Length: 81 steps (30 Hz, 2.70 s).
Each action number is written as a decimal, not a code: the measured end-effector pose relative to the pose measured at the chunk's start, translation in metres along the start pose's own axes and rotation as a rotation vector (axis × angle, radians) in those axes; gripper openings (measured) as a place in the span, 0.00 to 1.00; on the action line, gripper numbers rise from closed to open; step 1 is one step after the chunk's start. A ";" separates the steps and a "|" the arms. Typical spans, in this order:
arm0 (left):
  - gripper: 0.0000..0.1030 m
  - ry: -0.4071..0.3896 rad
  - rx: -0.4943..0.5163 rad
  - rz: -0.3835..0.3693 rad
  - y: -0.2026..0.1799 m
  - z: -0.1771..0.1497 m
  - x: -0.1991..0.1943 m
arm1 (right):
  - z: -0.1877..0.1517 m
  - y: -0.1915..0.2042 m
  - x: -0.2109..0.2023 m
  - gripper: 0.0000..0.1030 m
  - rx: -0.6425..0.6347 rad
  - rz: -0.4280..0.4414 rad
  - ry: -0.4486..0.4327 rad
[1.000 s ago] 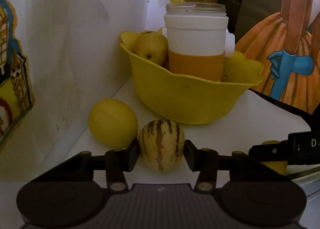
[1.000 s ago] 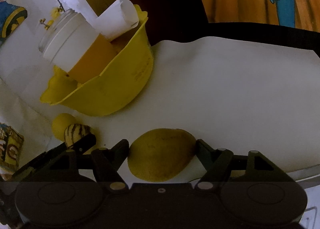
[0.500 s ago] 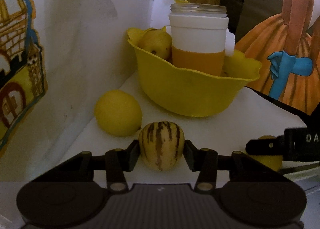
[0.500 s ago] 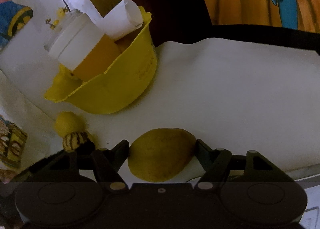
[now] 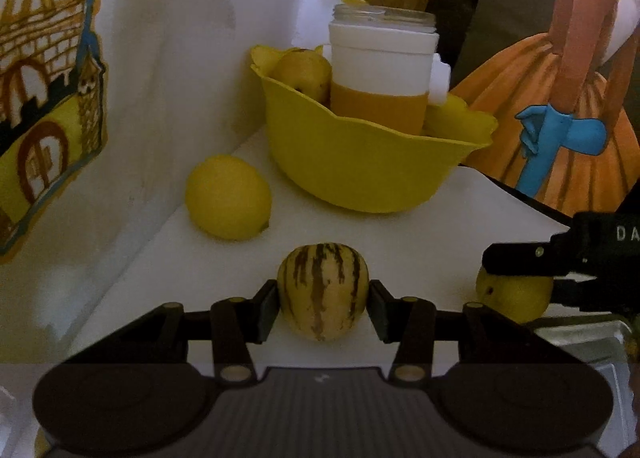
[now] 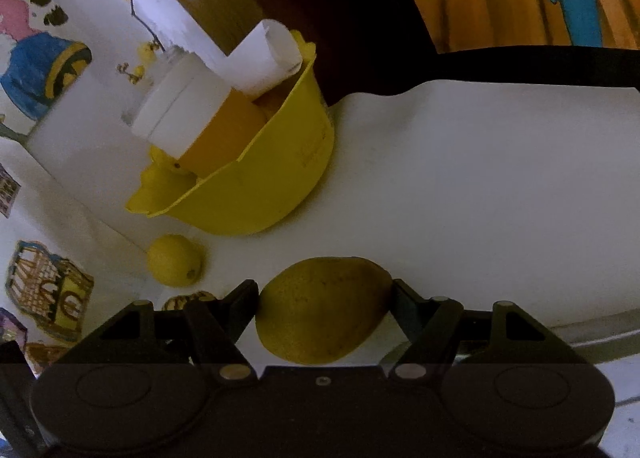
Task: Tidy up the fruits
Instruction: 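Carry the melon with the left tool while the right tool carries the yellow fruit to the tray, then release the melon from the left tool while the right tool releases the yellow fruit into the tray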
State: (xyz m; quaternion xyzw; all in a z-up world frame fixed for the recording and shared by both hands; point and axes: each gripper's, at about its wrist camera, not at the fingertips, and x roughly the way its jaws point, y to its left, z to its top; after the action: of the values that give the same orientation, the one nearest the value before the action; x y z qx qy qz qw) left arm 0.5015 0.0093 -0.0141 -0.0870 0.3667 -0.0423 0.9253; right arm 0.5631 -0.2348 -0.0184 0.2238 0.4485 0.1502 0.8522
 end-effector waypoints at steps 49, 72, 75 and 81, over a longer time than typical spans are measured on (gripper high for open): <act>0.50 0.100 0.215 -0.299 -0.145 -0.051 -0.020 | -0.100 -0.081 -0.137 0.71 -0.458 -0.122 -0.040; 0.50 0.116 0.219 -0.305 -0.143 -0.054 -0.011 | -0.106 -0.084 -0.140 0.71 -0.442 -0.119 -0.083; 0.50 0.118 0.226 -0.302 -0.143 -0.055 -0.011 | -0.108 -0.084 -0.141 0.71 -0.444 -0.122 -0.091; 0.50 0.136 0.194 -0.308 -0.139 -0.053 -0.011 | -0.106 -0.090 -0.144 0.71 -0.393 -0.101 -0.086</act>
State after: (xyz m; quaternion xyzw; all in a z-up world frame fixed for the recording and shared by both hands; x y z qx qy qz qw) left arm 0.4549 -0.1325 -0.0175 -0.0494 0.4050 -0.2245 0.8849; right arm 0.4007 -0.3514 -0.0169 0.0365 0.3842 0.1823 0.9043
